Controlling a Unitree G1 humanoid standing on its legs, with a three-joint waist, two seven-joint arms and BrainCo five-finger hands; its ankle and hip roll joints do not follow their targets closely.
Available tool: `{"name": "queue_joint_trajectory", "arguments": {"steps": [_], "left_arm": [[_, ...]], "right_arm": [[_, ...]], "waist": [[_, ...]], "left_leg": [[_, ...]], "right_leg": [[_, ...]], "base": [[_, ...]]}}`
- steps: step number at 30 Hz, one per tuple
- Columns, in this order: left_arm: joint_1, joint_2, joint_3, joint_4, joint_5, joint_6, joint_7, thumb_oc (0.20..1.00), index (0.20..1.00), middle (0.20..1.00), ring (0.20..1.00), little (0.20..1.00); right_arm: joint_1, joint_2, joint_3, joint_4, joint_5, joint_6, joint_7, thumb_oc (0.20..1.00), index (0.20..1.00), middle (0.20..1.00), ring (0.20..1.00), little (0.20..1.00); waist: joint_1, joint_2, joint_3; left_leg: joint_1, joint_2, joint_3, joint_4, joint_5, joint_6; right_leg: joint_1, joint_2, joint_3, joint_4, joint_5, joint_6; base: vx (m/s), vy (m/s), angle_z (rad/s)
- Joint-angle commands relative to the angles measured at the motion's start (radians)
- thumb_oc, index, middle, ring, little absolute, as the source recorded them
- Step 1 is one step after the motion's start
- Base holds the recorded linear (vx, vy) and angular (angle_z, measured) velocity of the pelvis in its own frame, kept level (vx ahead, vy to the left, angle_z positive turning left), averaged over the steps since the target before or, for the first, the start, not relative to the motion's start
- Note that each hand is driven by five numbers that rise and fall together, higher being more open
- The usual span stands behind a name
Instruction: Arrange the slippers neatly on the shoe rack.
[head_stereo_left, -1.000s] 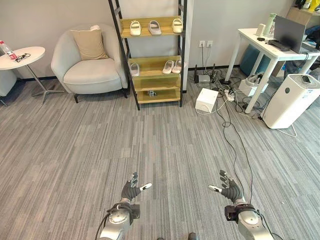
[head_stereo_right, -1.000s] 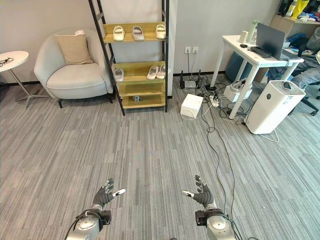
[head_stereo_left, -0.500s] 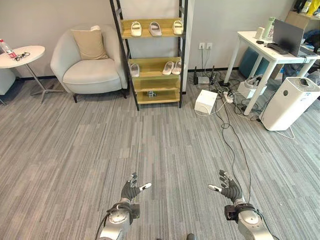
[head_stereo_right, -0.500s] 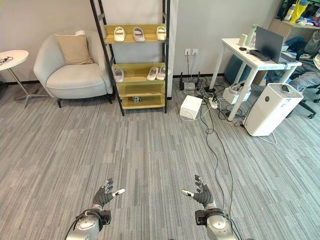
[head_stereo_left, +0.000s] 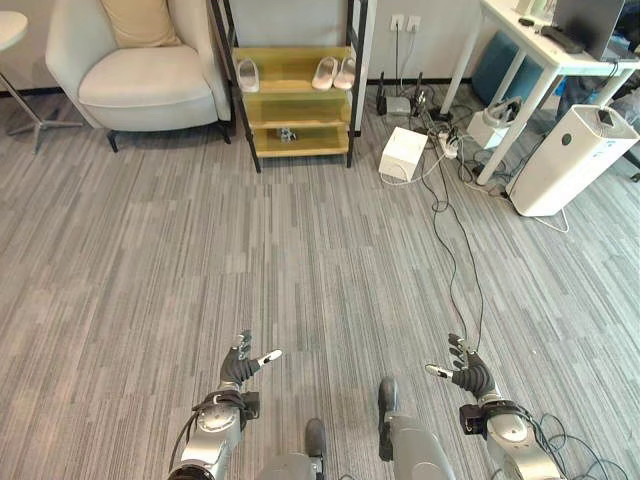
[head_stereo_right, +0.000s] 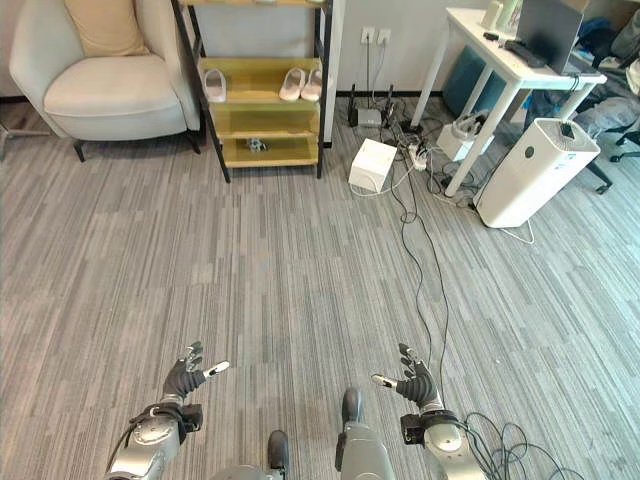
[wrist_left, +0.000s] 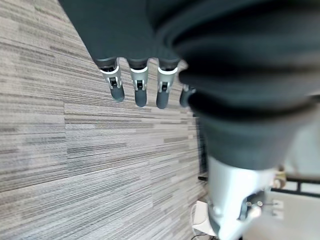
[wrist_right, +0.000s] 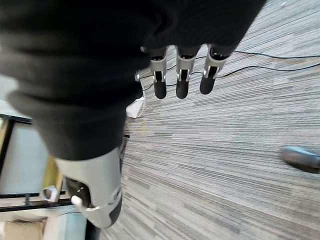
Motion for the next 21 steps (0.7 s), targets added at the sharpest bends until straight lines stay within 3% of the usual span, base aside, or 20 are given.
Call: {"name": "queue_joint_trajectory", "arguments": {"steps": [1,2,4,8,11,12,13,15,18,21], "left_arm": [[-0.033,-0.011,-0.016,-0.084,0.035,-0.047,0.004,1.000,1.000,1.000,1.000,1.000],[-0.036,-0.027,-0.019,-0.101,0.007,-0.050,0.001,1.000,1.000,1.000,1.000,1.000],[-0.037,-0.028,-0.021,-0.109,0.001,-0.051,-0.001,1.000,1.000,1.000,1.000,1.000],[-0.041,-0.032,-0.027,-0.139,-0.024,-0.054,-0.008,1.000,1.000,1.000,1.000,1.000],[-0.032,-0.035,-0.027,-0.133,-0.024,-0.053,-0.012,1.000,1.000,1.000,1.000,1.000],[-0.028,-0.037,-0.029,-0.126,-0.019,-0.053,-0.010,1.000,1.000,1.000,1.000,1.000],[-0.025,-0.042,-0.035,-0.117,-0.011,-0.050,-0.005,1.000,1.000,1.000,1.000,1.000],[-0.026,-0.043,-0.038,-0.110,-0.004,-0.048,0.003,1.000,1.000,1.000,1.000,1.000],[-0.010,-0.042,-0.031,-0.109,0.000,-0.049,0.001,1.000,1.000,1.000,1.000,1.000],[0.000,-0.028,-0.030,-0.118,0.011,-0.040,-0.007,1.000,1.000,1.000,1.000,1.000]], "right_arm": [[-0.011,-0.042,-0.021,-0.052,-0.058,-0.039,0.004,1.000,1.000,1.000,1.000,1.000],[0.004,-0.061,-0.030,-0.069,-0.043,-0.044,0.011,1.000,1.000,1.000,1.000,1.000],[0.005,-0.065,-0.025,-0.073,-0.037,-0.047,0.015,1.000,1.000,1.000,1.000,1.000],[0.008,-0.096,-0.019,-0.096,-0.028,-0.044,0.032,1.000,1.000,1.000,1.000,1.000],[0.011,-0.097,-0.027,-0.089,-0.025,-0.039,0.031,1.000,1.000,1.000,1.000,1.000],[0.017,-0.096,-0.030,-0.088,-0.025,-0.040,0.028,1.000,1.000,1.000,1.000,1.000],[0.025,-0.093,-0.032,-0.081,-0.031,-0.041,0.021,1.000,1.000,1.000,1.000,1.000],[0.030,-0.091,-0.032,-0.074,-0.041,-0.041,0.010,1.000,1.000,1.000,1.000,1.000],[0.027,-0.076,-0.025,-0.069,-0.056,-0.027,0.022,1.000,1.000,1.000,1.000,1.000],[0.032,-0.057,-0.033,-0.075,-0.053,-0.022,0.028,1.000,1.000,1.000,1.000,1.000]], "waist": [[-0.016,-0.003,-0.047],[-0.022,0.015,-0.055],[-0.023,0.021,-0.054],[-0.006,0.008,-0.010],[0.009,0.002,-0.013],[0.012,0.003,-0.024],[0.024,0.017,-0.037],[0.040,0.027,-0.044],[0.049,0.019,-0.081],[0.062,-0.011,-0.092]], "left_leg": [[0.121,0.079,-0.063,-0.003,-0.092,-0.112],[0.102,0.115,-0.075,0.087,-0.063,-0.143],[0.082,0.124,-0.079,0.146,-0.034,-0.161],[-0.066,0.083,-0.121,0.452,0.080,-0.203],[-0.134,0.089,-0.081,0.342,0.040,-0.175],[-0.142,0.102,-0.056,0.243,0.023,-0.164],[-0.183,0.130,-0.036,0.113,0.079,-0.167],[-0.218,0.143,-0.039,0.010,0.154,-0.188],[-0.184,0.121,-0.026,0.008,0.141,-0.175],[-0.170,0.083,-0.001,0.056,0.074,-0.124]], "right_leg": [[0.101,0.052,-0.023,-0.047,0.108,-0.010],[0.135,0.069,-0.037,-0.052,0.084,-0.038],[0.150,0.076,-0.042,-0.049,0.071,-0.051],[0.225,0.063,-0.057,-0.038,0.025,-0.095],[0.265,0.042,-0.051,-0.045,0.002,-0.083],[0.277,0.038,-0.051,-0.052,-0.010,-0.075],[0.308,0.041,-0.054,-0.062,-0.033,-0.066],[0.349,0.044,-0.049,-0.073,-0.058,-0.061],[0.401,0.000,-0.024,-0.076,-0.084,-0.029],[0.379,-0.073,0.001,0.013,-0.067,0.003]], "base": [[0.41,-0.400,0.52],[0.32,-0.336,0.44],[0.18,-0.196,0.21],[0.16,-0.160,0.06],[0.26,-0.014,-0.11],[0.41,0.103,-0.04],[0.44,0.127,-0.07],[0.44,0.156,0.16],[0.50,0.316,-0.22],[0.27,0.279,-0.50]]}}
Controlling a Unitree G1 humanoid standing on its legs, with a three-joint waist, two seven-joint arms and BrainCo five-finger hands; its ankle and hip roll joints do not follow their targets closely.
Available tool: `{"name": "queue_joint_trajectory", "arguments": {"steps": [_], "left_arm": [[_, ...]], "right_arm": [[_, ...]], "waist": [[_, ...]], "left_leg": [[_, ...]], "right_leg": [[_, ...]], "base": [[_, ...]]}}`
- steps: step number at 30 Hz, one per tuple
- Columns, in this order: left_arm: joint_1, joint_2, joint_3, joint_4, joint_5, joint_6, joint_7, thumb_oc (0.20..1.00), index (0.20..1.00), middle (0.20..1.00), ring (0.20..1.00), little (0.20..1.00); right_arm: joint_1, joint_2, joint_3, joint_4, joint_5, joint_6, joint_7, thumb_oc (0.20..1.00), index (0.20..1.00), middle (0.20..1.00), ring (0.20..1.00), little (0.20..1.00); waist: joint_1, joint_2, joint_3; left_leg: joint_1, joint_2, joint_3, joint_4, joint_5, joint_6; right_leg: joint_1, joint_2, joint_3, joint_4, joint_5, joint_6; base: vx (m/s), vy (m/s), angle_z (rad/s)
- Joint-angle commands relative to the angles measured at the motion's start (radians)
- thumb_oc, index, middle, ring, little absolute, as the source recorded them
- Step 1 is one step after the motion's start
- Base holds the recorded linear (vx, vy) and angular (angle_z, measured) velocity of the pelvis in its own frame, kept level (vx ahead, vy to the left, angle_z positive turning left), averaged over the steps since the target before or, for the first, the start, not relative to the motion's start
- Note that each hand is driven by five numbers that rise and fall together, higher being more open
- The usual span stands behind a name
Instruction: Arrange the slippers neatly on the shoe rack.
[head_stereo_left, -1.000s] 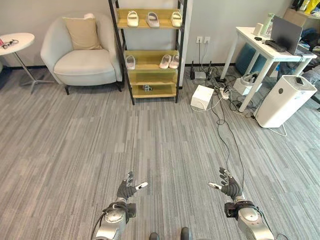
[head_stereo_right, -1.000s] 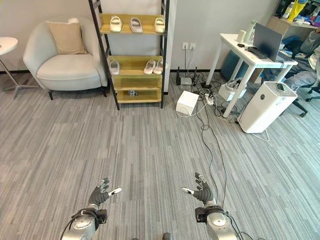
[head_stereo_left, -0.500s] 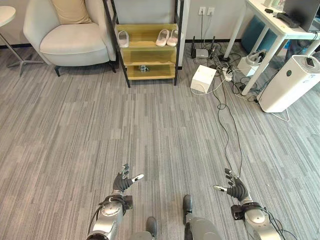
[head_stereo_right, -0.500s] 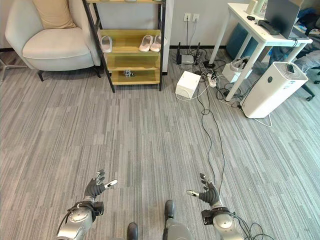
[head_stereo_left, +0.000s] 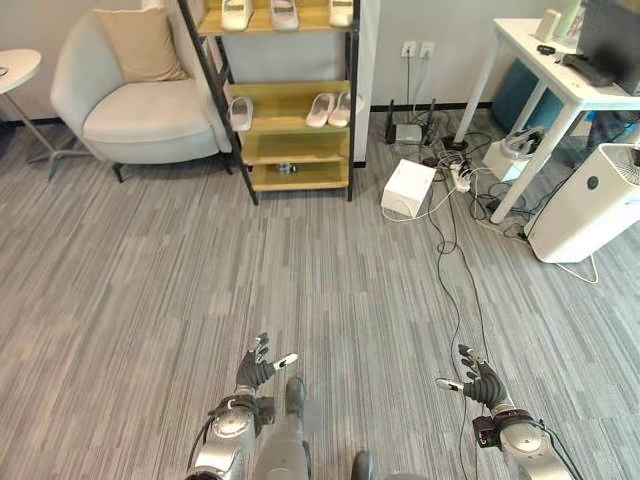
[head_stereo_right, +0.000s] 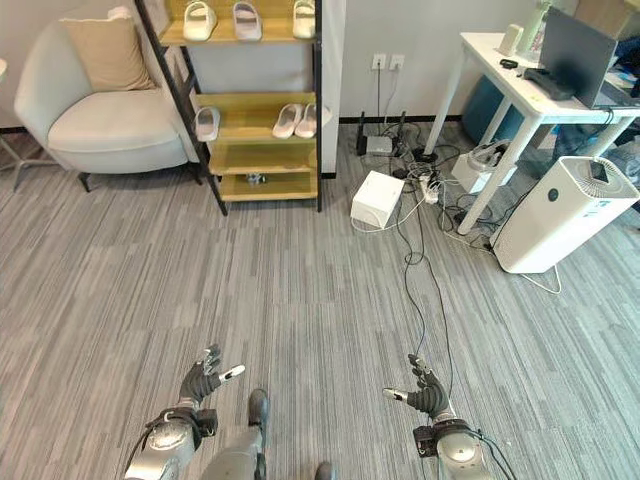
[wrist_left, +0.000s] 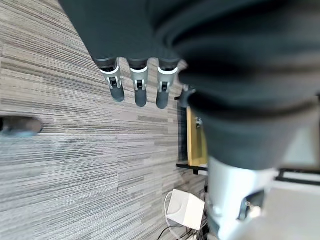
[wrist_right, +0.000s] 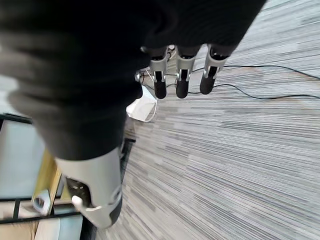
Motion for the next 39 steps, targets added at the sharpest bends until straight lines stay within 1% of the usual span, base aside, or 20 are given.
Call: {"name": "queue_joint_trajectory", "arguments": {"steps": [1,2,4,6,7,9,11,13,16,17,20,23,24,25,26,28,32,35,36,39], "left_arm": [[-0.040,0.041,0.010,-0.079,0.024,-0.036,-0.001,1.000,1.000,1.000,1.000,1.000],[-0.047,0.058,0.009,-0.086,0.030,-0.032,-0.004,1.000,1.000,1.000,1.000,1.000],[-0.051,0.068,0.009,-0.088,0.034,-0.031,-0.008,1.000,1.000,1.000,1.000,1.000],[-0.060,0.073,0.012,-0.084,0.028,-0.031,-0.009,1.000,1.000,1.000,1.000,1.000],[-0.059,0.072,0.012,-0.084,0.028,-0.031,-0.009,1.000,1.000,1.000,1.000,1.000],[-0.072,0.067,0.012,-0.065,0.037,-0.025,-0.008,1.000,1.000,1.000,1.000,1.000],[-0.080,0.063,0.012,-0.066,0.048,-0.026,-0.002,1.000,1.000,1.000,1.000,1.000],[-0.081,0.056,0.001,-0.061,0.050,-0.027,-0.007,1.000,1.000,1.000,1.000,1.000],[-0.093,0.042,-0.001,-0.049,0.035,-0.025,-0.009,1.000,1.000,1.000,1.000,1.000],[-0.098,0.040,-0.006,-0.046,0.029,-0.025,-0.013,1.000,1.000,1.000,1.000,1.000],[-0.104,0.037,-0.012,-0.047,0.029,-0.025,-0.011,1.000,1.000,1.000,1.000,1.000],[-0.101,0.038,-0.018,-0.050,0.035,-0.024,-0.009,1.000,1.000,1.000,1.000,1.000],[-0.099,0.034,-0.025,-0.040,0.037,-0.026,-0.010,1.000,1.000,1.000,1.000,1.000],[-0.103,0.027,-0.034,-0.028,0.047,-0.028,-0.002,1.000,1.000,1.000,1.000,1.000],[-0.106,0.028,-0.032,-0.020,0.054,-0.028,0.007,1.000,1.000,1.000,1.000,1.000],[-0.088,0.029,-0.017,-0.023,0.046,-0.022,0.002,1.000,1.000,1.000,1.000,1.000],[-0.066,0.021,-0.011,-0.025,0.044,-0.027,0.001,1.000,1.000,1.000,1.000,1.000],[-0.048,0.047,-0.019,-0.064,0.047,-0.022,-0.012,1.000,1.000,1.000,1.000,1.000],[-0.052,0.058,-0.022,-0.072,0.051,-0.019,-0.016,1.000,1.000,1.000,1.000,1.000],[-0.060,0.065,-0.021,-0.071,0.050,-0.021,-0.017,1.000,1.000,1.000,1.000,1.000]], "right_arm": [[0.008,0.001,-0.006,-0.101,-0.003,-0.026,-0.005,1.000,1.000,1.000,1.000,1.000],[-0.007,0.009,0.003,-0.104,0.004,-0.029,-0.002,1.000,1.000,1.000,1.000,1.000],[-0.007,0.012,0.004,-0.108,0.004,-0.028,0.002,1.000,1.000,1.000,1.000,1.000],[-0.005,0.010,-0.006,-0.111,0.014,-0.028,0.006,1.000,1.000,1.000,1.000,1.000],[-0.005,0.009,-0.006,-0.111,0.014,-0.028,0.006,1.000,1.000,1.000,1.000,1.000],[0.005,0.011,-0.014,-0.114,0.022,-0.033,0.001,1.000,1.000,1.000,1.000,1.000],[0.023,0.011,-0.024,-0.130,0.016,-0.036,-0.001,1.000,1.000,1.000,1.000,1.000],[0.044,0.012,-0.027,-0.134,0.018,-0.038,0.001,1.000,1.000,1.000,1.000,1.000],[0.062,-0.011,-0.032,-0.154,0.034,-0.044,0.014,1.000,1.000,1.000,1.000,1.000],[0.065,-0.029,-0.025,-0.163,0.040,-0.043,0.028,1.000,1.000,1.000,1.000,1.000],[0.056,-0.047,-0.019,-0.168,0.050,-0.042,0.038,1.000,1.000,1.000,1.000,1.000],[0.048,-0.045,-0.014,-0.155,0.051,-0.037,0.035,1.000,1.000,1.000,1.000,1.000],[0.057,-0.040,-0.021,-0.158,0.055,-0.037,0.034,1.000,1.000,1.000,1.000,1.000],[0.062,-0.039,-0.021,-0.155,0.051,-0.041,0.025,1.000,1.000,1.000,1.000,1.000],[0.061,-0.040,-0.016,-0.150,0.037,-0.042,0.016,1.000,1.000,1.000,1.000,1.000],[0.062,-0.041,-0.017,-0.158,0.024,-0.030,0.028,1.000,1.000,1.000,1.000,1.000],[0.041,-0.024,-0.003,-0.142,0.006,-0.021,0.030,1.000,1.000,1.000,1.000,1.000],[-0.002,0.005,0.034,-0.139,0.006,-0.024,0.033,1.000,1.000,1.000,1.000,1.000],[0.000,0.009,0.034,-0.148,0.003,-0.021,0.033,1.000,1.000,1.000,1.000,1.000],[0.000,0.009,0.029,-0.151,0.006,-0.021,0.033,1.000,1.000,1.000,1.000,1.000]], "waist": [[0.023,-0.048,-0.009],[0.023,-0.043,0.022],[0.016,-0.035,0.032],[-0.009,-0.033,0.039],[-0.011,-0.031,0.044],[-0.041,-0.043,0.040],[-0.056,-0.044,0.032],[-0.062,-0.044,0.012],[-0.074,-0.030,-0.002],[-0.079,-0.026,0.002],[-0.067,-0.034,0.017],[-0.054,-0.040,0.023],[-0.049,-0.044,0.014],[-0.033,-0.038,0.008],[-0.015,-0.023,0.005],[-0.009,-0.013,-0.013],[0.008,-0.023,-0.042],[0.034,-0.029,-0.018],[0.027,-0.026,-0.009],[0.016,-0.016,0.001]], "left_leg": [[0.056,-0.025,0.019,0.087,-0.094,0.021],[0.099,-0.041,0.022,0.087,-0.121,0.052],[0.133,-0.033,0.020,0.068,-0.131,0.054],[0.189,-0.025,0.014,0.045,-0.150,0.037],[0.196,-0.022,0.011,0.043,-0.152,0.036],[0.257,-0.022,-0.003,0.032,-0.173,0.018],[0.287,-0.013,-0.013,0.032,-0.184,0.006],[0.301,0.009,-0.025,0.064,-0.196,-0.011],[0.294,0.054,-0.054,0.183,-0.148,-0.054],[0.272,0.058,-0.089,0.280,-0.096,-0.068],[0.218,0.013,-0.165,0.420,-0.045,-0.079],[0.142,-0.006,-0.152,0.387,-0.073,-0.060],[0.101,0.015,-0.076,0.283,-0.114,-0.038],[0.041,0.039,-0.034,0.157,-0.080,-0.037],[-0.001,0.050,-0.051,0.037,0.006,-0.063],[0.003,0.057,-0.036,0.018,0.019,-0.076],[0.038,0.013,-0.026,0.040,-0.031,-0.039],[0.095,-0.024,0.008,0.064,-0.092,0.031],[0.122,-0.030,0.002,0.056,-0.104,0.037],[0.147,-0.023,-0.003,0.046,-0.117,0.029]], "right_leg": [[-0.111,-0.261,0.046,0.240,0.101,0.158],[-0.203,-0.266,0.069,0.401,0.191,0.140],[-0.264,-0.249,0.050,0.417,0.181,0.134],[-0.318,-0.211,-0.003,0.287,0.147,0.137],[-0.308,-0.209,-0.008,0.283,0.147,0.136],[-0.347,-0.156,-0.025,0.117,0.176,0.153],[-0.351,-0.141,-0.040,0.085,0.204,0.161],[-0.305,-0.130,-0.041,0.082,0.183,0.139],[-0.263,-0.098,-0.047,0.104,0.137,0.096],[-0.232,-0.077,-0.037,0.118,0.100,0.063],[-0.202,-0.072,-0.016,0.125,0.081,0.040],[-0.175,-0.086,-0.006,0.119,0.062,0.046],[-0.146,-0.104,-0.010,0.101,0.049,0.061],[-0.109,-0.111,-0.007,0.081,0.030,0.071],[-0.068,-0.106,0.004,0.054,0.013,0.080],[-0.024,-0.115,0.021,0.037,-0.002,0.098],[-0.014,-0.190,0.041,0.058,-0.005,0.140],[-0.143,-0.248,0.078,0.328,0.115,0.154],[-0.186,-0.248,0.077,0.354,0.159,0.143],[-0.229,-0.241,0.053,0.299,0.148,0.139]], "base": [[0.34,0.419,-0.59],[0.26,0.326,-0.48],[0.24,0.144,0.12],[0.32,-0.016,0.32],[0.38,-0.121,-0.01],[0.37,-0.132,-0.03],[0.31,-0.146,0.26],[0.34,-0.249,0.63],[0.39,-0.340,0.56],[0.20,-0.173,0.32],[0.22,-0.190,0.22],[0.25,-0.068,-0.10],[0.36,0.091,-0.24],[0.58,0.175,0.00],[0.52,0.194,-0.04],[0.49,0.253,-0.33],[0.33,0.278,-0.79],[0.28,0.274,-0.86],[0.16,0.080,-0.04],[0.20,-0.037,0.32]]}}
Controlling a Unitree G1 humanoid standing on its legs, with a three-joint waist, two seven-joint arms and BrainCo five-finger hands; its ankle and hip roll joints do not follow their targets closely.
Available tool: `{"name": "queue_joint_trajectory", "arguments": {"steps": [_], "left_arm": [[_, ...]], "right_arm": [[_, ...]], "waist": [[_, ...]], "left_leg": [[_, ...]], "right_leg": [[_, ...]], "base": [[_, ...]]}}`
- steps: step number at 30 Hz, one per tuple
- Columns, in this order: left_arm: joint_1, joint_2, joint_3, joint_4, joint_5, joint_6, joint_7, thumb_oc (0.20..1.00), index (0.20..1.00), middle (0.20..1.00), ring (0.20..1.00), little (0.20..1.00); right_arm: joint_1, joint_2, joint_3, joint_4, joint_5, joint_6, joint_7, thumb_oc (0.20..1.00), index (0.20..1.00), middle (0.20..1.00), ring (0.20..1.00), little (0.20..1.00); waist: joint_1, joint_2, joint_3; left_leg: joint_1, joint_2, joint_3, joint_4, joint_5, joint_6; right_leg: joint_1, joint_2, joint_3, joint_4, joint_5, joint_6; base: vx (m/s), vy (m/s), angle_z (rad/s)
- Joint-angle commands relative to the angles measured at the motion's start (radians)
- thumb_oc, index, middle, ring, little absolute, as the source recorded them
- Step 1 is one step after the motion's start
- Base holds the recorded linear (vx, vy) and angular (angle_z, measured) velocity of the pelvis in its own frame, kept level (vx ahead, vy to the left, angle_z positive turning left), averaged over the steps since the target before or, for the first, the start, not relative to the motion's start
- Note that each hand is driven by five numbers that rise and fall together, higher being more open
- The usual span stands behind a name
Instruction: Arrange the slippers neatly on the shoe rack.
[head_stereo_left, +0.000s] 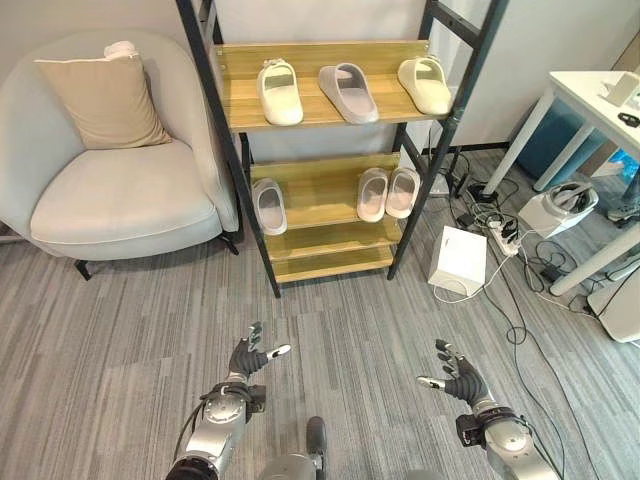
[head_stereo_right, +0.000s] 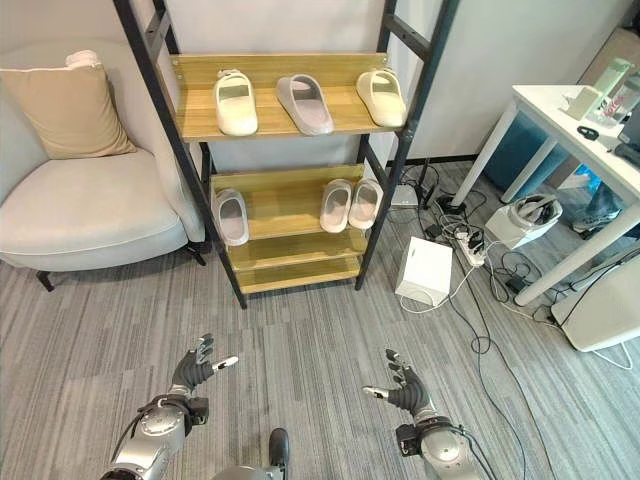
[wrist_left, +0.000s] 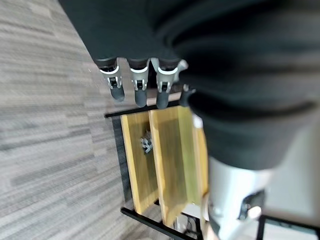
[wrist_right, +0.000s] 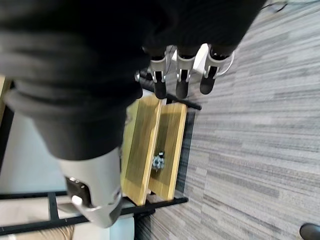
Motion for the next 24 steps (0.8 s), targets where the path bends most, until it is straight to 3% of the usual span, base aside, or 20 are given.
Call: {"name": "queue_joint_trajectory", "arguments": {"steps": [1,4,6,7,9,11,12,13,14,15,18,24], "left_arm": [[0.003,-0.002,0.029,-0.071,0.031,-0.039,-0.001,1.000,1.000,1.000,1.000,1.000],[-0.020,0.003,0.038,-0.067,0.037,-0.040,0.009,1.000,1.000,1.000,1.000,1.000],[-0.019,0.002,0.040,-0.072,0.034,-0.042,0.010,1.000,1.000,1.000,1.000,1.000],[-0.013,-0.008,0.035,-0.062,0.035,-0.039,0.005,1.000,1.000,1.000,1.000,1.000],[-0.022,-0.024,0.029,-0.042,0.022,-0.039,0.002,1.000,1.000,1.000,1.000,1.000],[-0.022,-0.027,0.032,-0.038,0.014,-0.039,0.003,1.000,1.000,1.000,1.000,1.000],[-0.028,-0.034,0.030,-0.034,0.006,-0.036,0.006,1.000,1.000,1.000,1.000,1.000],[-0.029,-0.033,0.030,-0.034,0.005,-0.036,0.006,1.000,1.000,1.000,1.000,1.000],[-0.029,-0.034,0.030,-0.032,0.007,-0.036,0.004,1.000,1.000,1.000,1.000,1.000],[-0.024,-0.039,0.029,-0.020,0.016,-0.033,0.009,1.000,1.000,1.000,1.000,1.000],[-0.036,-0.040,0.021,0.001,0.026,-0.031,0.019,1.000,1.000,1.000,1.000,1.000],[-0.013,-0.043,0.031,0.005,0.022,-0.032,0.020,1.000,1.000,1.000,1.000,1.000]], "right_arm": [[-0.049,-0.030,-0.054,-0.037,0.007,-0.041,-0.007,1.000,1.000,1.000,1.000,1.000],[-0.036,-0.030,-0.067,-0.050,0.002,-0.040,-0.013,1.000,1.000,1.000,1.000,1.000],[-0.033,-0.033,-0.067,-0.057,-0.005,-0.038,-0.012,1.000,1.000,1.000,1.000,1.000],[-0.027,-0.033,-0.067,-0.050,0.001,-0.037,-0.010,1.000,1.000,1.000,1.000,1.000],[-0.021,-0.056,-0.065,-0.050,0.017,-0.041,-0.003,1.000,1.000,1.000,1.000,1.000],[-0.021,-0.074,-0.063,-0.061,0.036,-0.044,0.006,1.000,1.000,1.000,1.000,1.000],[-0.026,-0.091,-0.057,-0.049,0.032,-0.039,0.010,1.000,1.000,1.000,1.000,1.000],[-0.026,-0.090,-0.056,-0.049,0.032,-0.039,0.010,1.000,1.000,1.000,1.000,1.000],[-0.026,-0.093,-0.059,-0.050,0.034,-0.037,0.012,1.000,1.000,1.000,1.000,1.000],[-0.008,-0.094,-0.074,-0.057,0.043,-0.039,0.009,1.000,1.000,1.000,1.000,1.000],[-0.003,-0.094,-0.081,-0.065,0.030,-0.042,-0.010,1.000,1.000,1.000,1.000,1.000],[0.008,-0.074,-0.079,-0.061,0.017,-0.030,0.002,1.000,1.000,1.000,1.000,1.000]], "waist": [[-0.012,0.010,0.035],[-0.056,0.004,0.044],[-0.062,0.005,0.041],[-0.060,0.009,0.027],[-0.068,0.036,0.011],[-0.070,0.036,0.014],[-0.058,0.028,0.027],[-0.059,0.028,0.028],[-0.058,0.025,0.028],[-0.055,0.020,0.024],[-0.039,0.026,0.039],[-0.044,0.029,0.004]], "left_leg": [[0.056,0.098,-0.025,0.020,-0.069,-0.094],[0.152,0.136,-0.046,0.012,-0.119,-0.133],[0.171,0.154,-0.052,0.014,-0.125,-0.143],[0.180,0.181,-0.054,0.024,-0.117,-0.161],[0.153,0.262,-0.086,0.084,0.001,-0.208],[0.131,0.258,-0.115,0.158,0.029,-0.211],[0.079,0.210,-0.151,0.198,0.034,-0.202],[0.081,0.209,-0.152,0.199,0.032,-0.201],[0.058,0.197,-0.142,0.174,0.020,-0.193],[0.011,0.193,-0.055,0.083,0.008,-0.177],[-0.051,0.201,0.001,0.013,0.091,-0.194],[0.020,0.188,0.023,-0.007,0.034,-0.170]], "right_leg": [[0.040,0.044,-0.077,-0.369,0.241,-0.015],[-0.050,0.041,-0.111,-0.538,0.327,0.029],[-0.047,0.040,-0.122,-0.525,0.336,0.035],[-0.024,0.050,-0.136,-0.509,0.310,0.022],[0.009,0.107,-0.147,-0.480,0.253,-0.030],[0.039,0.129,-0.151,-0.485,0.233,-0.055],[0.081,0.136,-0.160,-0.497,0.207,-0.069],[0.083,0.136,-0.161,-0.497,0.205,-0.069],[0.095,0.136,-0.160,-0.504,0.202,-0.070],[0.126,0.137,-0.170,-0.523,0.190,-0.068],[0.151,0.156,-0.172,-0.512,0.165,-0.069],[0.193,0.125,-0.168,-0.523,0.152,-0.050]], "base": [[0.39,-0.211,0.32],[0.43,-0.330,0.14],[0.28,-0.372,0.44],[0.30,-0.567,0.51],[0.24,-0.605,0.49],[0.14,-0.411,0.25],[0.13,-0.302,-0.05],[0.13,-0.265,-0.16],[0.15,-0.113,-0.14],[0.19,-0.128,-0.11],[0.15,-0.022,-0.04],[0.16,0.111,-0.16]]}}
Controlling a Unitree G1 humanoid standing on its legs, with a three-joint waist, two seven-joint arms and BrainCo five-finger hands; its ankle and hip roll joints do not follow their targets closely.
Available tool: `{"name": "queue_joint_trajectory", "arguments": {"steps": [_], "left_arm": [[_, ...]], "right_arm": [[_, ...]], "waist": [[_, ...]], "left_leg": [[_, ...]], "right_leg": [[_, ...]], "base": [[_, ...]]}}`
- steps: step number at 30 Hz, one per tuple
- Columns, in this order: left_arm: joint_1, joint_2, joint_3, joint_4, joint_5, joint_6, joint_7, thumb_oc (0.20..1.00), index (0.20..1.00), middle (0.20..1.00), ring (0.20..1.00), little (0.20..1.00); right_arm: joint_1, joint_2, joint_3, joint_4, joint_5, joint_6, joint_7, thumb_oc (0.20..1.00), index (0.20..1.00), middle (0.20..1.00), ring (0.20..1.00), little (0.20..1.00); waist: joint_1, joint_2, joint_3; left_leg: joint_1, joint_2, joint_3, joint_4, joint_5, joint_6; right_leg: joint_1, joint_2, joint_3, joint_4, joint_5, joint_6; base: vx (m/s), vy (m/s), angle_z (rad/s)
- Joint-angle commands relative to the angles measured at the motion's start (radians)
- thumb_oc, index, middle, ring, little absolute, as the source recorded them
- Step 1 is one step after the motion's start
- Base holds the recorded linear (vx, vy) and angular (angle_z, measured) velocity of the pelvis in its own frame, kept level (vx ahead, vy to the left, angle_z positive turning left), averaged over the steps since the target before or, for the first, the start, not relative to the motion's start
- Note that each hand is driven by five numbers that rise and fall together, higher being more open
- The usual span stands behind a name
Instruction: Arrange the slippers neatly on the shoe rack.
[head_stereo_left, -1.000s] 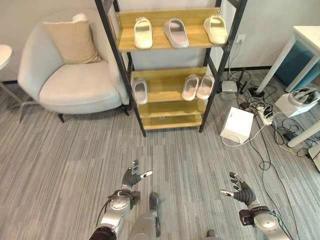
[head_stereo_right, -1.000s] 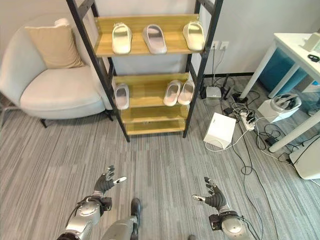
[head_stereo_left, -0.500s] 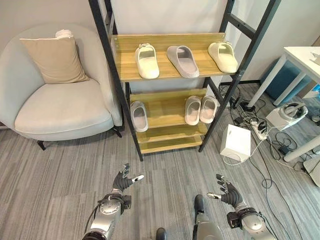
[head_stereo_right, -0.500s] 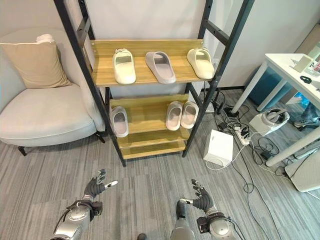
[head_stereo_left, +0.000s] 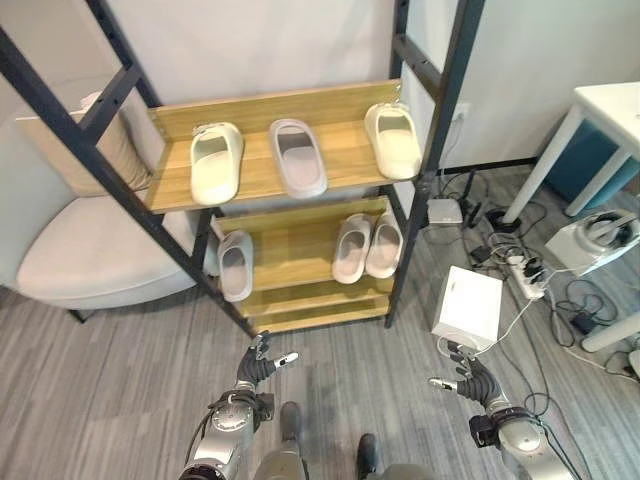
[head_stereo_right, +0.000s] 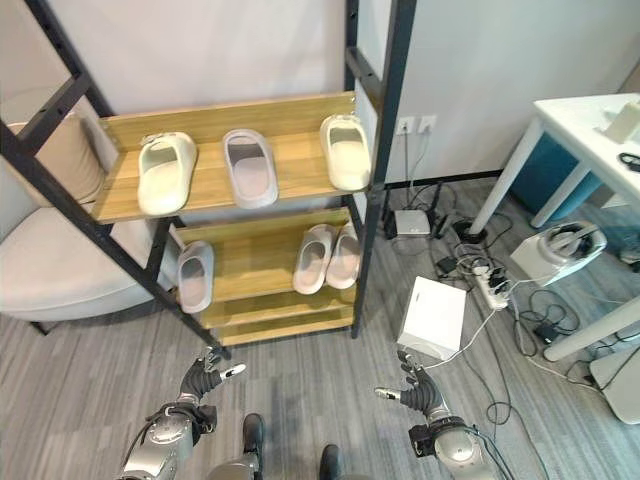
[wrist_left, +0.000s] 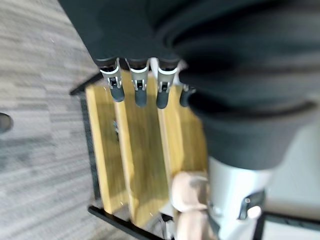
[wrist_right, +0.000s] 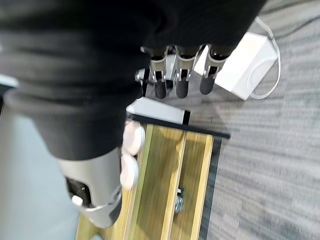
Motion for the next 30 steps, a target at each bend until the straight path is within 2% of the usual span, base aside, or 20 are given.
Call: {"name": "queue_joint_trajectory", "arguments": {"steps": [1,5,8,11,13,14,15,16,18,21,22,23,25,26,27,28,30], "left_arm": [[-0.039,0.012,0.001,-0.011,0.021,-0.036,0.014,1.000,1.000,1.000,1.000,1.000],[-0.025,0.027,0.014,-0.029,0.011,-0.035,0.014,1.000,1.000,1.000,1.000,1.000],[-0.018,0.040,0.025,-0.031,0.024,-0.030,0.012,1.000,1.000,1.000,1.000,1.000],[-0.023,0.056,0.028,-0.040,0.026,-0.036,0.016,1.000,1.000,1.000,1.000,1.000],[-0.024,0.064,0.030,-0.046,0.027,-0.038,0.015,1.000,1.000,1.000,1.000,1.000],[-0.030,0.071,0.034,-0.048,0.022,-0.040,0.018,1.000,1.000,1.000,1.000,1.000],[-0.030,0.071,0.034,-0.048,0.022,-0.040,0.018,1.000,1.000,1.000,1.000,1.000],[-0.036,0.075,0.035,-0.049,0.014,-0.041,0.021,1.000,1.000,1.000,1.000,1.000],[-0.037,0.075,0.035,-0.049,0.013,-0.041,0.023,1.000,1.000,1.000,1.000,1.000],[-0.032,0.064,0.029,-0.034,0.022,-0.038,0.015,1.000,1.000,1.000,1.000,1.000],[-0.028,0.057,0.019,-0.041,0.008,-0.033,0.006,1.000,1.000,1.000,1.000,1.000],[-0.027,0.057,0.019,-0.041,0.008,-0.033,0.006,1.000,1.000,1.000,1.000,1.000],[-0.029,0.048,0.011,-0.037,0.008,-0.031,-0.002,1.000,1.000,1.000,1.000,1.000],[-0.032,0.046,0.007,-0.035,0.007,-0.032,-0.003,1.000,1.000,1.000,1.000,1.000],[-0.040,0.038,-0.002,-0.035,-0.005,-0.031,-0.002,1.000,1.000,1.000,1.000,1.000],[-0.047,0.023,-0.019,-0.019,0.005,-0.028,-0.004,1.000,1.000,1.000,1.000,1.000],[-0.048,0.021,-0.026,-0.015,0.007,-0.028,-0.003,1.000,1.000,1.000,1.000,1.000]], "right_arm": [[0.003,-0.009,-0.033,-0.072,0.005,-0.032,-0.002,1.000,1.000,1.000,1.000,1.000],[-0.015,0.005,-0.021,-0.062,-0.002,-0.027,-0.002,1.000,1.000,1.000,1.000,1.000],[-0.025,0.021,-0.014,-0.065,-0.012,-0.029,0.004,1.000,1.000,1.000,1.000,1.000],[-0.038,0.026,0.002,-0.071,-0.017,-0.031,0.007,1.000,1.000,1.000,1.000,1.000],[-0.034,0.029,0.004,-0.075,-0.019,-0.028,0.011,1.000,1.000,1.000,1.000,1.000],[-0.033,0.032,0.001,-0.077,-0.014,-0.029,0.010,1.000,1.000,1.000,1.000,1.000],[-0.033,0.032,0.001,-0.077,-0.014,-0.029,0.010,1.000,1.000,1.000,1.000,1.000],[-0.040,0.031,0.001,-0.076,-0.012,-0.028,0.007,1.000,1.000,1.000,1.000,1.000],[-0.042,0.031,0.004,-0.074,-0.012,-0.030,0.005,1.000,1.000,1.000,1.000,1.000],[-0.030,0.029,0.011,-0.084,-0.022,-0.026,0.011,1.000,1.000,1.000,1.000,1.000],[-0.012,0.018,0.003,-0.094,-0.008,-0.027,0.018,1.000,1.000,1.000,1.000,1.000],[-0.012,0.017,0.003,-0.094,-0.008,-0.027,0.018,1.000,1.000,1.000,1.000,1.000],[-0.010,0.015,0.010,-0.076,0.003,-0.026,0.019,1.000,1.000,1.000,1.000,1.000],[-0.013,0.009,0.012,-0.071,0.009,-0.028,0.021,1.000,1.000,1.000,1.000,1.000],[-0.010,-0.004,0.012,-0.077,0.010,-0.028,0.024,1.000,1.000,1.000,1.000,1.000],[-0.002,-0.017,-0.005,-0.075,0.008,-0.029,0.016,1.000,1.000,1.000,1.000,1.000],[-0.002,-0.020,-0.011,-0.081,0.007,-0.027,0.013,1.000,1.000,1.000,1.000,1.000]], "waist": [[0.022,0.025,-0.018],[0.043,0.003,-0.016],[0.061,-0.010,-0.008],[0.063,-0.009,0.019],[0.058,-0.003,0.025],[0.060,-0.002,0.020],[0.059,-0.001,0.021],[0.054,-0.007,0.022],[0.051,-0.009,0.024],[0.043,-0.014,0.003],[0.036,-0.002,-0.010],[0.035,-0.001,-0.010],[0.034,0.003,-0.007],[0.036,0.001,0.001],[0.036,0.003,0.008],[0.039,0.009,0.007],[0.037,0.009,0.004]], "left_leg": [[0.073,-0.008,0.018,-0.017,0.004,0.021],[0.082,-0.038,0.021,-0.003,-0.037,0.053],[0.090,-0.070,0.027,-0.001,-0.070,0.086],[0.103,-0.085,0.030,0.002,-0.083,0.105],[0.111,-0.082,0.014,-0.001,-0.089,0.101],[0.118,-0.071,0.014,-0.009,-0.091,0.087],[0.119,-0.069,0.012,-0.009,-0.092,0.086],[0.131,-0.061,0.006,-0.013,-0.098,0.072],[0.143,-0.056,0.003,-0.013,-0.101,0.066],[0.163,-0.021,-0.011,-0.009,-0.099,0.038],[0.162,0.025,-0.028,-0.007,-0.075,0.015],[0.162,0.026,-0.029,-0.007,-0.075,0.014],[0.135,0.052,-0.049,0.064,-0.055,0.001],[0.113,0.051,-0.067,0.120,-0.044,-0.002],[0.087,0.038,-0.109,0.120,-0.020,-0.009],[0.041,0.032,-0.093,0.040,0.012,-0.006],[0.039,0.019,-0.100,0.036,-0.003,-0.001]], "right_leg": [[-0.014,-0.173,-0.004,0.054,-0.036,0.149],[-0.016,-0.208,0.017,0.058,-0.029,0.172],[-0.067,-0.247,0.041,0.167,-0.022,0.203],[-0.132,-0.271,0.072,0.288,0.042,0.220],[-0.160,-0.277,0.093,0.290,0.060,0.219],[-0.175,-0.300,0.072,0.221,0.077,0.218],[-0.171,-0.298,0.069,0.217,0.078,0.217],[-0.191,-0.305,0.049,0.135,0.104,0.226],[-0.198,-0.302,0.035,0.107,0.123,0.232],[-0.159,-0.278,0.029,0.077,0.085,0.224],[-0.135,-0.233,0.030,0.093,0.034,0.193],[-0.135,-0.232,0.028,0.094,0.033,0.192],[-0.116,-0.206,0.020,0.101,0.005,0.167],[-0.103,-0.200,0.017,0.099,0.002,0.155],[-0.086,-0.196,0.003,0.096,-0.009,0.150],[-0.066,-0.196,-0.012,0.093,-0.017,0.155],[-0.073,-0.195,-0.006,0.105,-0.025,0.159]], "base": [[0.13,0.162,-0.02],[0.11,0.188,-0.04],[0.09,0.227,-0.07],[0.03,0.127,-0.10],[0.09,-0.023,0.03],[0.10,-0.083,0.15],[0.14,-0.178,0.11],[0.11,-0.162,0.02],[0.11,-0.167,-0.07],[0.13,-0.284,0.28],[0.10,-0.341,0.54],[0.07,-0.373,0.59],[-0.01,-0.211,0.18],[-0.02,-0.194,-0.06],[0.03,-0.137,-0.01],[0.04,-0.062,0.11],[0.07,0.018,0.31]]}}
